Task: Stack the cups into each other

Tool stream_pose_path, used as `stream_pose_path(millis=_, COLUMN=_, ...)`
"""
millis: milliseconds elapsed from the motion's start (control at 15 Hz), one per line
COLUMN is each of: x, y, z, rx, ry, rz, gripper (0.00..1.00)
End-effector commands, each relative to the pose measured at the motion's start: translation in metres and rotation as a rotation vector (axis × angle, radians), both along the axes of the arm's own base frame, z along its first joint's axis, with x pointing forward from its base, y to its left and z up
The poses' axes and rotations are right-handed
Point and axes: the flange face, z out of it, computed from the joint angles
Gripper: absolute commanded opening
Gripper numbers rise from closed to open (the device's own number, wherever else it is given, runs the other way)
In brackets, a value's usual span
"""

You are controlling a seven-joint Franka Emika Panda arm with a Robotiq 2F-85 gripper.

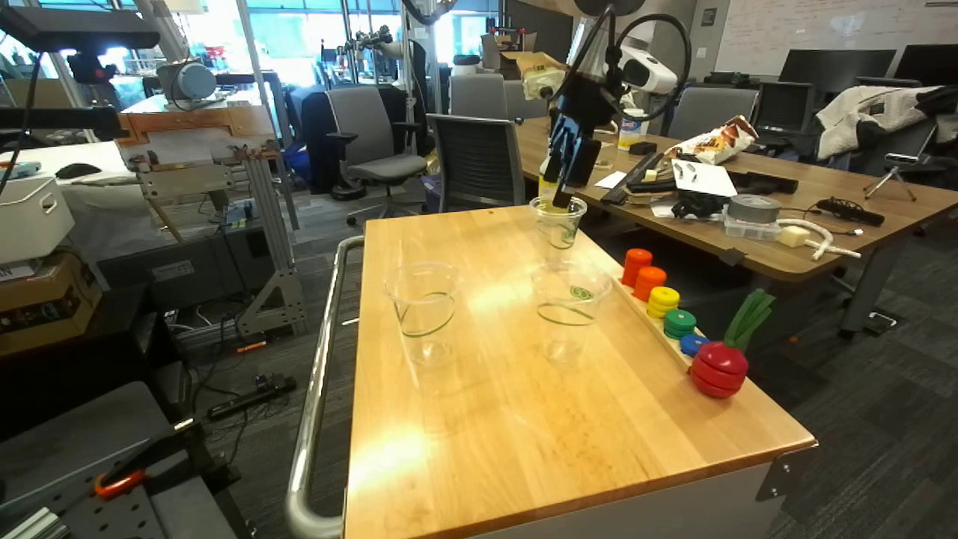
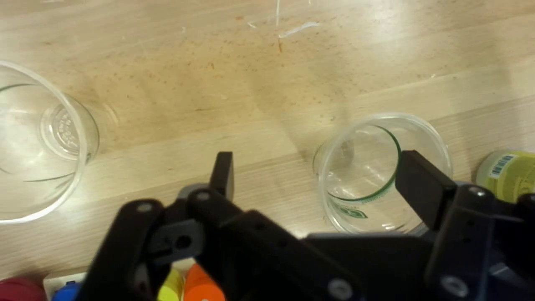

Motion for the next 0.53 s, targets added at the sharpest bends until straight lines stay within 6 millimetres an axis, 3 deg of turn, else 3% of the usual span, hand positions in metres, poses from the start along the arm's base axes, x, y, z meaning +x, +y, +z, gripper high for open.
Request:
stream_pose_path(millis=0, x=0.002, y=0.012, z=-0.005, rx=-0.041, ry=0.031, rz=0.017, gripper=1.00)
stream_pose_path(millis=467, x=0.019, y=0.031, z=-0.014, rx=-0.125, ry=0.012, rz=0.051, gripper=1.00)
